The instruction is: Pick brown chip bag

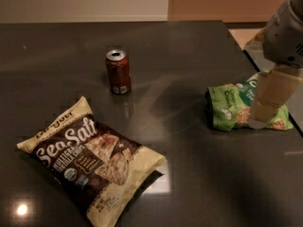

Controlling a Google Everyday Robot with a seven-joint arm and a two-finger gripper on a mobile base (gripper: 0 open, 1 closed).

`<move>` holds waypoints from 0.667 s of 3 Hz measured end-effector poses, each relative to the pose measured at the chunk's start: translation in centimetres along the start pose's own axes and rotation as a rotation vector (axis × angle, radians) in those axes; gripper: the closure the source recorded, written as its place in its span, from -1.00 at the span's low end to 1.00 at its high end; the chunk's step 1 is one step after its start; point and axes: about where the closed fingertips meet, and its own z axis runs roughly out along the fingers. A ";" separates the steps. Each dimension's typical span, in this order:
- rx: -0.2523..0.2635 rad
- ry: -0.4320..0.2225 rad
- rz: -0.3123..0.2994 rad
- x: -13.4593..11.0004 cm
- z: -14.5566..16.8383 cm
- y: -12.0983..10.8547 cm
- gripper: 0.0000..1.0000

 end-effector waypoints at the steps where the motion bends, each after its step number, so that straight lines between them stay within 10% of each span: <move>1: -0.041 -0.017 -0.024 -1.7 0.5 0.3 -1.00; 2: -0.083 -0.029 -0.047 -5.6 1.5 1.2 -1.00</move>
Offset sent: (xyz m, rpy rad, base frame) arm 0.0238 0.2341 -0.0815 -0.0132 0.1769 -0.0472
